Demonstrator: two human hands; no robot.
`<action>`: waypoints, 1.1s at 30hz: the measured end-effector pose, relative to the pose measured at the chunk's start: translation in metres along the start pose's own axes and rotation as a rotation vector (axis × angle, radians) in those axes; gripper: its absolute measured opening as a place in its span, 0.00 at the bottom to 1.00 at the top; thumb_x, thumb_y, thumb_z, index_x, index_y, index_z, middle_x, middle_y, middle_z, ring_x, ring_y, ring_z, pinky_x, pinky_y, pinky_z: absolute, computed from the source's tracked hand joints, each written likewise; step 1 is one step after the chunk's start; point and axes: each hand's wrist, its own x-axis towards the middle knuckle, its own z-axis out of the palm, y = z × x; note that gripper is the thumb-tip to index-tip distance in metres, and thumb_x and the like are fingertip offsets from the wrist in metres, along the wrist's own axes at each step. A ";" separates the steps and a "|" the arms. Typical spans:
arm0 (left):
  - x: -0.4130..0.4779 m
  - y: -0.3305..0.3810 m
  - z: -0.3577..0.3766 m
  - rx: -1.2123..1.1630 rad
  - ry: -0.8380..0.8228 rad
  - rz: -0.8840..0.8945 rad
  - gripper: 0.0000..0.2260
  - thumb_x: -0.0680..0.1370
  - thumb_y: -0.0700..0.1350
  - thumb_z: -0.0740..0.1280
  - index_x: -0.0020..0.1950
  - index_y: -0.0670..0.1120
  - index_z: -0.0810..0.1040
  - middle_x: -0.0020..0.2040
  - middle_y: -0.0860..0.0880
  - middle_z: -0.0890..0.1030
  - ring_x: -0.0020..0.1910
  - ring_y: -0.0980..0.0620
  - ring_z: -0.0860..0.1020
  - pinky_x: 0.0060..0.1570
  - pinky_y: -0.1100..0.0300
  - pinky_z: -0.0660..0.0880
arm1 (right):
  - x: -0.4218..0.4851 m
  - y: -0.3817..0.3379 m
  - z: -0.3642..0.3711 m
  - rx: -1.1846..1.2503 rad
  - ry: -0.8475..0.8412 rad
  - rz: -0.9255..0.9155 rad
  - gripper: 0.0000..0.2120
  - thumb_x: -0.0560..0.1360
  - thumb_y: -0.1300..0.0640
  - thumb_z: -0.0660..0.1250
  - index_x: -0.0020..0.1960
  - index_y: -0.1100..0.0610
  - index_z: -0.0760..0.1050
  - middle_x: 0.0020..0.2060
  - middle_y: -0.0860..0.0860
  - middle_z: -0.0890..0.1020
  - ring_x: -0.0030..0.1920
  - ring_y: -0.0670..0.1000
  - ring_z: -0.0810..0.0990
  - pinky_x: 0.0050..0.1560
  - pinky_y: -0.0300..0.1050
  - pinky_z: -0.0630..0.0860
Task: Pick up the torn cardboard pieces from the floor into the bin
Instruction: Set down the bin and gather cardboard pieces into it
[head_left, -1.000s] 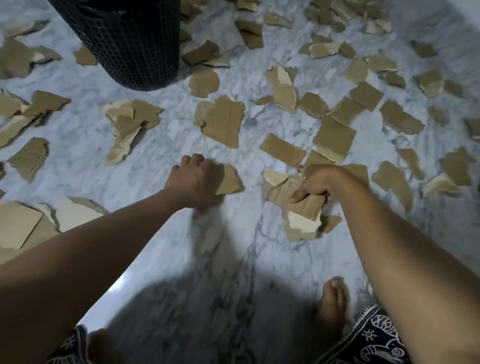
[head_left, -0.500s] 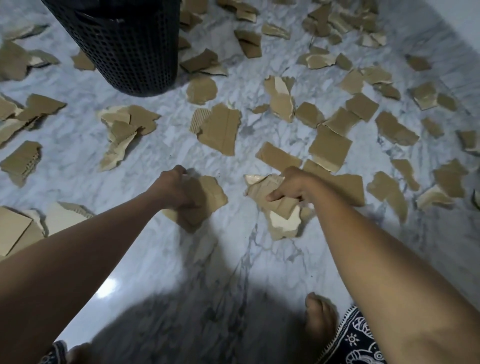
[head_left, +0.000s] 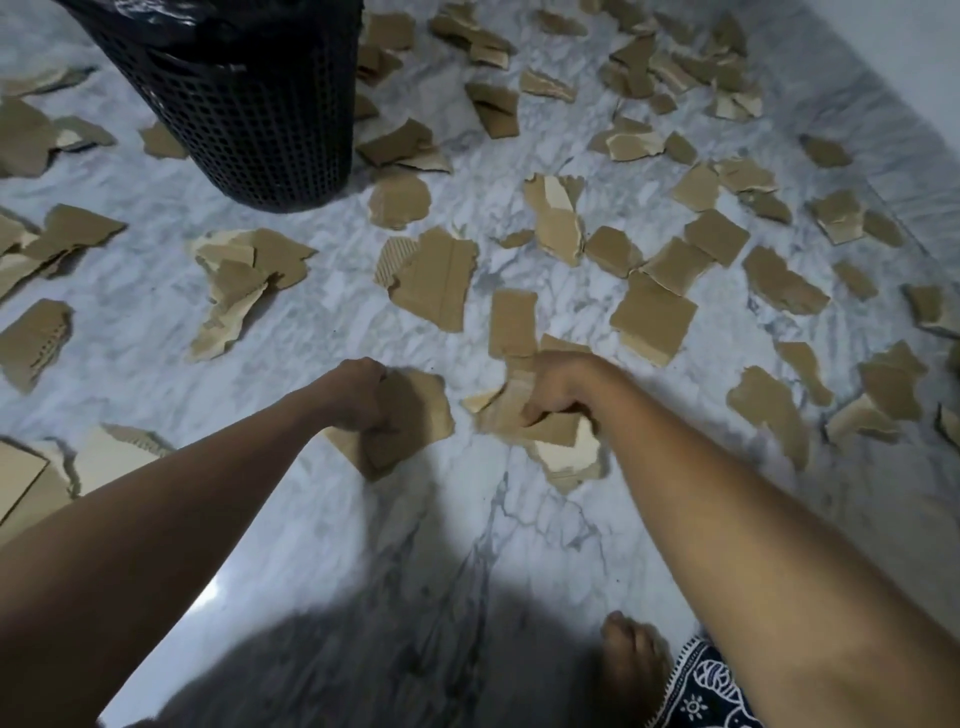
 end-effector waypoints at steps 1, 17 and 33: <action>0.000 -0.002 -0.004 0.011 0.005 -0.017 0.26 0.70 0.50 0.77 0.63 0.44 0.74 0.58 0.44 0.78 0.54 0.45 0.78 0.48 0.56 0.76 | 0.002 -0.023 0.008 -0.074 0.000 -0.070 0.27 0.66 0.45 0.78 0.58 0.58 0.74 0.56 0.54 0.79 0.49 0.58 0.80 0.45 0.50 0.80; -0.019 -0.069 -0.036 0.229 0.191 -0.178 0.14 0.75 0.41 0.65 0.60 0.41 0.72 0.51 0.44 0.77 0.50 0.43 0.78 0.39 0.53 0.73 | 0.017 -0.092 0.055 -0.481 0.127 -0.418 0.34 0.68 0.40 0.75 0.69 0.50 0.71 0.72 0.53 0.58 0.75 0.59 0.53 0.72 0.75 0.45; 0.004 -0.023 -0.043 0.275 0.373 0.029 0.16 0.73 0.45 0.69 0.57 0.42 0.70 0.52 0.43 0.75 0.53 0.41 0.76 0.48 0.49 0.66 | 0.016 -0.049 -0.002 0.139 0.026 -0.351 0.50 0.61 0.50 0.84 0.73 0.45 0.57 0.66 0.52 0.72 0.65 0.57 0.73 0.63 0.56 0.75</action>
